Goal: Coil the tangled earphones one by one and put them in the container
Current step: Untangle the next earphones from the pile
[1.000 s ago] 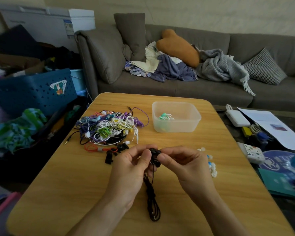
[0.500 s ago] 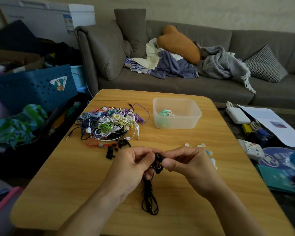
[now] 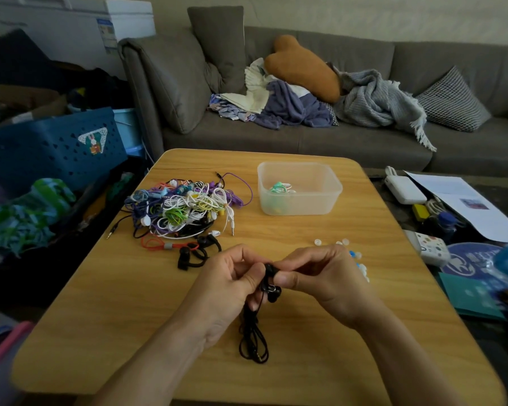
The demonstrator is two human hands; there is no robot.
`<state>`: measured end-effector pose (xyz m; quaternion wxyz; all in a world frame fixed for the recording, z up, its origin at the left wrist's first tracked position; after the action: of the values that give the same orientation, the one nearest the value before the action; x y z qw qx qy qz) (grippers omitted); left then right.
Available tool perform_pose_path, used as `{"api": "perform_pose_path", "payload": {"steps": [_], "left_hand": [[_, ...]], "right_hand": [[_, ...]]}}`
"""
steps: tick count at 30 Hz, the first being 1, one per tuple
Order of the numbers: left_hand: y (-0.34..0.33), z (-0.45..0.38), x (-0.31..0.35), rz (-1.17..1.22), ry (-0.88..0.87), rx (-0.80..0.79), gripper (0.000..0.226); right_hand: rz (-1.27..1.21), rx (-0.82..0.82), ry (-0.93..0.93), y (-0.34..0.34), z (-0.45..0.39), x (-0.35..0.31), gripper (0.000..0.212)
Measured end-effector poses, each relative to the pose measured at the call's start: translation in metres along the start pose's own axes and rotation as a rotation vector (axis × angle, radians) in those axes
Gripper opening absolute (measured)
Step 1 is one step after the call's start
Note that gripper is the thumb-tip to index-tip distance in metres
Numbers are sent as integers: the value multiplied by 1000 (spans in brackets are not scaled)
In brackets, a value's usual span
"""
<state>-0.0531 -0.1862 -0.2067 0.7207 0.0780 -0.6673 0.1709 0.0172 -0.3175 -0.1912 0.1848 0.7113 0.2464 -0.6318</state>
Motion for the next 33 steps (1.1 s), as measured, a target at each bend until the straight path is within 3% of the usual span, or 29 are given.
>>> {"api": "perform_pose_path", "payload": {"steps": [7, 14, 17, 21, 28, 33], "left_hand": [[2, 1, -4, -23, 21, 21, 12], [4, 4, 9, -377, -240, 87, 19], [10, 4, 15, -340, -288, 198, 16], [17, 2, 13, -183, -218, 303, 9], [14, 2, 12, -94, -169, 220, 7], [15, 2, 12, -86, -123, 141, 11]], "right_hand": [[267, 58, 161, 1, -2, -5, 15], [170, 161, 64, -4, 2, 3, 17], [114, 222, 69, -13, 2, 4, 23], [174, 193, 85, -19, -1, 4, 22], [82, 222, 67, -12, 1, 5, 15], [49, 110, 41, -9, 1, 5, 17]]}}
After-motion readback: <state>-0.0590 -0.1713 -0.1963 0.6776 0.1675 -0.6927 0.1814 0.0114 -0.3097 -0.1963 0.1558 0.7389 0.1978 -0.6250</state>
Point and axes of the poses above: each hand's wrist, its own z-axis away from the middle knuckle, its own y-axis out of the back of the hand, x = y × z, the point moved 6 cm from there along -z, towards the middle knuckle, and after that the axes turned 7 degrees about x, right-handed, at the moved point
